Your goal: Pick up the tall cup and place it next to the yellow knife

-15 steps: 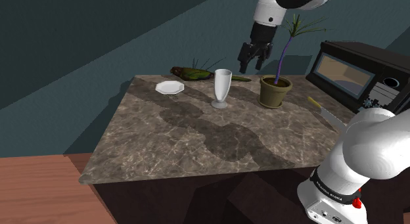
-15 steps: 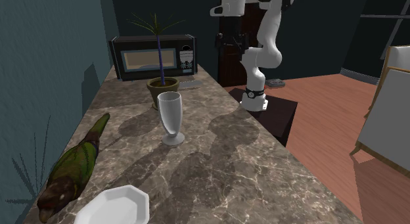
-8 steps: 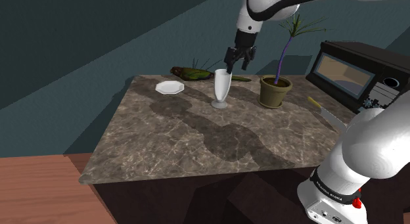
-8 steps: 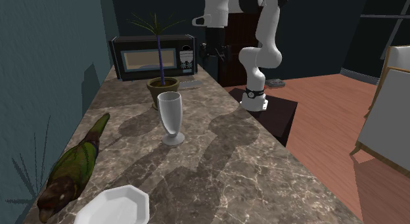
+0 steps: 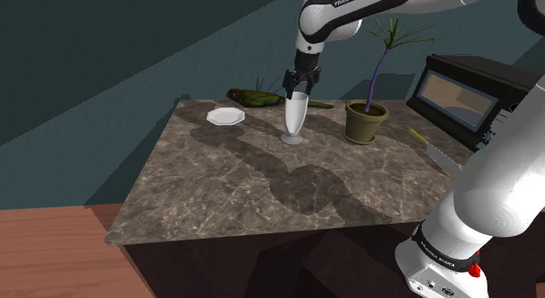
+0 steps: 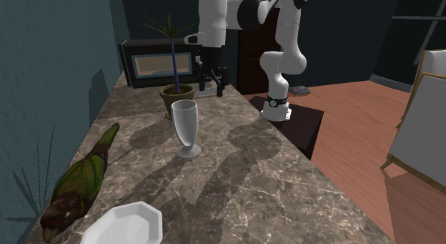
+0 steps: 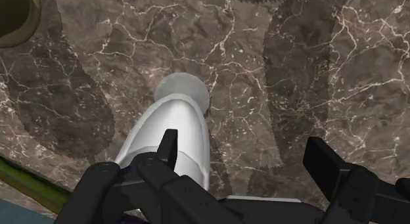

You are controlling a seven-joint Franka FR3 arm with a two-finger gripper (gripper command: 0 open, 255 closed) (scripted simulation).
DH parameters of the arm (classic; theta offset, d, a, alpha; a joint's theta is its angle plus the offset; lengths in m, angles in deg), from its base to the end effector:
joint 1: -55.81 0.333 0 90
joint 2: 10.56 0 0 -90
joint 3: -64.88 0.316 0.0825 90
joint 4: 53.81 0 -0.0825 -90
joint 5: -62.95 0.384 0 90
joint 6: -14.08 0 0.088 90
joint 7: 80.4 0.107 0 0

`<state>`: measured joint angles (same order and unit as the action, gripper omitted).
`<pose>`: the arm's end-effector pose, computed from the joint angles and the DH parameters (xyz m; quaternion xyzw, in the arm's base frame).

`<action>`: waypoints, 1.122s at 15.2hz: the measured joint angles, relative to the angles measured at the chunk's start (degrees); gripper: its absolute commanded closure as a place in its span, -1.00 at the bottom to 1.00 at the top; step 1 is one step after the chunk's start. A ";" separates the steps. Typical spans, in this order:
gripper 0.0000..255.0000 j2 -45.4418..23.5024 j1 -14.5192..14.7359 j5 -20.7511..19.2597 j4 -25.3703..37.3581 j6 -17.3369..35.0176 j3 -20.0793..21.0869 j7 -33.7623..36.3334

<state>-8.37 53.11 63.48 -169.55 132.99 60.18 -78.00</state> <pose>0.5484 -0.0712 0.4757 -0.9951 0.0874 -0.0469 0.0037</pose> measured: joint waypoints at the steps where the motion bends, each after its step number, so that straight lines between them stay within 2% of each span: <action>1: -1.00 -2.04 -0.16 0.00 1.45 0.62 -0.17 -0.23; 6: -1.00 -11.76 -1.10 0.24 10.42 1.53 -0.97 -1.50; 17: -1.00 -15.45 -1.42 0.64 9.14 6.54 -1.04 -2.04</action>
<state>-23.82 51.69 64.12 -160.41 139.54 59.14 -80.04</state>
